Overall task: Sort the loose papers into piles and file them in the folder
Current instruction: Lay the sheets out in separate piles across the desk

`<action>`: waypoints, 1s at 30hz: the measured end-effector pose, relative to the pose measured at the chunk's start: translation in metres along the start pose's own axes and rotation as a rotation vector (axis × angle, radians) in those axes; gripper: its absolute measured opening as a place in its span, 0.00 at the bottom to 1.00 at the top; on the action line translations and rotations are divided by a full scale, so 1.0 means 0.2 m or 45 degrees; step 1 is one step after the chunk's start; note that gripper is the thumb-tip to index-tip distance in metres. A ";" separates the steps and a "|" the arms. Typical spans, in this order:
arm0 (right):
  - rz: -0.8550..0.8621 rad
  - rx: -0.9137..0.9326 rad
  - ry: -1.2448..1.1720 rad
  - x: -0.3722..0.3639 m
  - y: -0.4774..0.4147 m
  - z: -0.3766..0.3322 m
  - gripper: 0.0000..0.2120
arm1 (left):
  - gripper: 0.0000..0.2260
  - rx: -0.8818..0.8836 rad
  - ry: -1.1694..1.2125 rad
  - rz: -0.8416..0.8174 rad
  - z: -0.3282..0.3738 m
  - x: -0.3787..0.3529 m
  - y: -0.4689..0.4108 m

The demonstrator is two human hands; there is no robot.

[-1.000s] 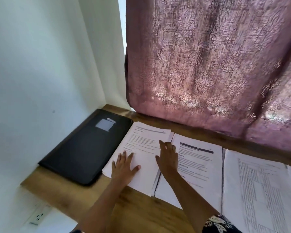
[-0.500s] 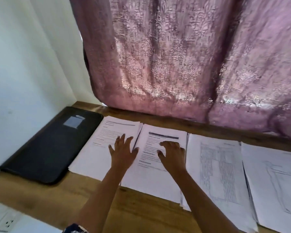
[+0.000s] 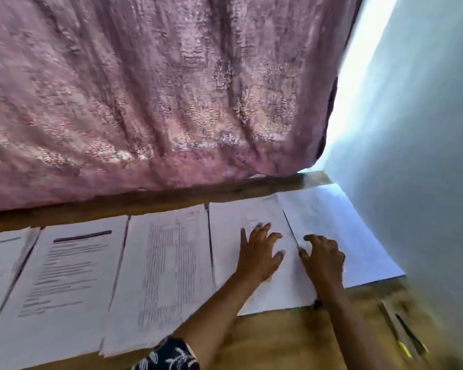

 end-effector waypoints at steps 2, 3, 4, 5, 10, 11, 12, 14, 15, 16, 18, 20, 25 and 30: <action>-0.056 0.043 0.031 -0.02 -0.03 0.10 0.18 | 0.20 -0.016 0.002 -0.023 0.10 -0.11 -0.07; -0.091 0.064 0.054 -0.04 -0.05 0.14 0.20 | 0.19 -0.006 -0.002 -0.027 0.12 -0.16 -0.09; -0.115 0.089 0.074 -0.05 -0.06 0.16 0.21 | 0.20 0.012 -0.012 -0.038 0.14 -0.20 -0.11; -0.137 0.113 0.090 -0.07 -0.07 0.18 0.21 | 0.20 0.020 -0.026 -0.035 0.14 -0.23 -0.13; -0.117 0.159 0.167 -0.07 -0.12 0.20 0.26 | 0.16 -0.028 -0.075 0.168 0.16 -0.23 -0.16; -0.143 0.159 0.187 -0.08 -0.12 0.20 0.27 | 0.17 -0.031 -0.083 0.193 0.16 -0.22 -0.15; -0.179 0.151 0.208 -0.09 -0.12 0.20 0.27 | 0.17 -0.035 -0.096 0.207 0.15 -0.22 -0.15; -0.186 0.143 0.227 -0.10 -0.12 0.20 0.29 | 0.18 -0.034 -0.128 0.221 0.15 -0.23 -0.16; -0.177 0.138 0.231 -0.10 -0.11 0.19 0.29 | 0.18 -0.032 -0.147 0.218 0.15 -0.23 -0.15; -0.197 0.137 0.249 -0.10 -0.10 0.18 0.29 | 0.19 -0.031 -0.160 0.223 0.15 -0.23 -0.15; -0.277 0.133 0.310 -0.11 -0.08 0.17 0.27 | 0.20 -0.016 -0.166 0.235 0.15 -0.23 -0.14; -0.280 0.141 0.352 -0.10 -0.09 0.15 0.24 | 0.20 0.019 -0.166 0.234 0.13 -0.24 -0.14; -0.147 0.323 0.275 -0.02 -0.10 0.06 0.11 | 0.21 0.080 -0.108 0.202 0.10 -0.27 -0.15; -0.112 0.158 0.103 0.01 -0.16 0.17 0.10 | 0.21 0.070 -0.052 0.262 0.09 -0.25 -0.15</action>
Point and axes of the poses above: each hand's wrist, its own y-axis away from the middle knuckle, its own x-axis out of the back of the hand, z = x × y, the point moved 8 cm from there along -y, towards the middle knuckle, and after that the axes turned 6 degrees about z, right-handed, at the moved point
